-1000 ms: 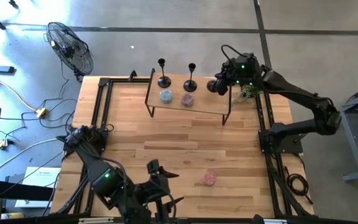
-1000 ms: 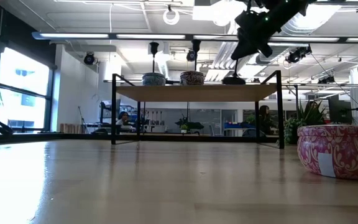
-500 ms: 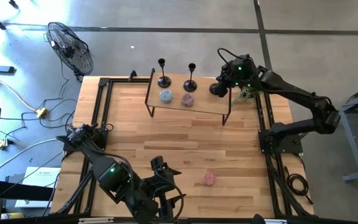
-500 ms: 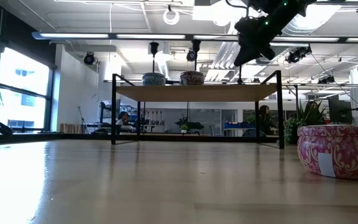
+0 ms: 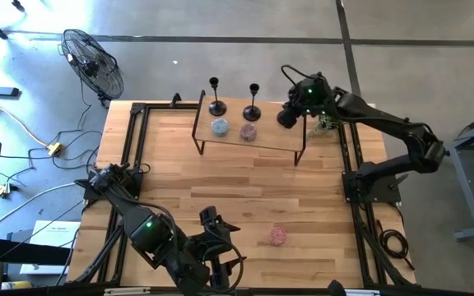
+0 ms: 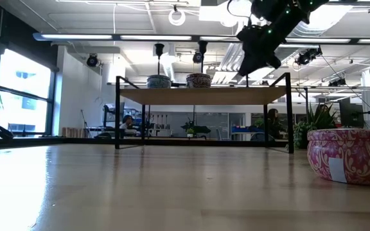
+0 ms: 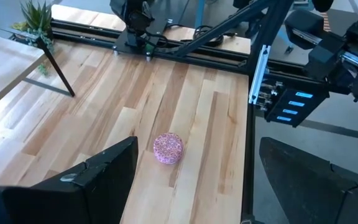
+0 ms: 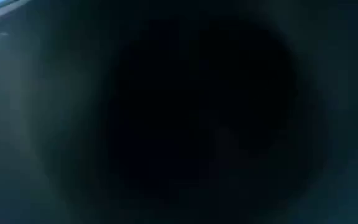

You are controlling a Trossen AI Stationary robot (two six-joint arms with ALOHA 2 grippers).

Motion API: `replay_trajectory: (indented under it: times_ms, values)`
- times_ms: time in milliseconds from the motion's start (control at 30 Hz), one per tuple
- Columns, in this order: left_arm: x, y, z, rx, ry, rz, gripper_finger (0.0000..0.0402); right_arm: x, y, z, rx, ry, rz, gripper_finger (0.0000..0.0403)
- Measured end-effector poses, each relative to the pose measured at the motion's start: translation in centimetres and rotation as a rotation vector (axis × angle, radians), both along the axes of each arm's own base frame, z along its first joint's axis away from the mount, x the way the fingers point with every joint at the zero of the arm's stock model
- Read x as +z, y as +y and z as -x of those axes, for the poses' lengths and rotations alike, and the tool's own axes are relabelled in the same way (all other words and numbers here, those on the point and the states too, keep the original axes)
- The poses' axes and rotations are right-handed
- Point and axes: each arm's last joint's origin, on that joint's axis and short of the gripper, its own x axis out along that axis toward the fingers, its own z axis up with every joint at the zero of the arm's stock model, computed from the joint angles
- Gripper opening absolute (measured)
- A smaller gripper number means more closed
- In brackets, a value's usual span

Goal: Pick & Place candle stick holders
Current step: Put the black candle holder on the shelf

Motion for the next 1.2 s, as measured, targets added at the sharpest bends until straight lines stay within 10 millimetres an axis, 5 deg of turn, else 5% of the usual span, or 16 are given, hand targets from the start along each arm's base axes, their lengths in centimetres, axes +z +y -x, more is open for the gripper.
replay_trajectory:
  times_ms: [600, 1200]
  values:
    - [-0.1, 0.0, 0.1, -0.004, 0.015, 0.013, 0.0331, 0.3, 1.1, -0.9, -0.004, 0.026, 0.084, 0.0246]
    - [-0.1, 0.0, 0.1, -0.003, 0.018, 0.014, 0.0331, 2.1, 2.8, -0.3, 0.059, -0.006, 0.164, 0.0259]
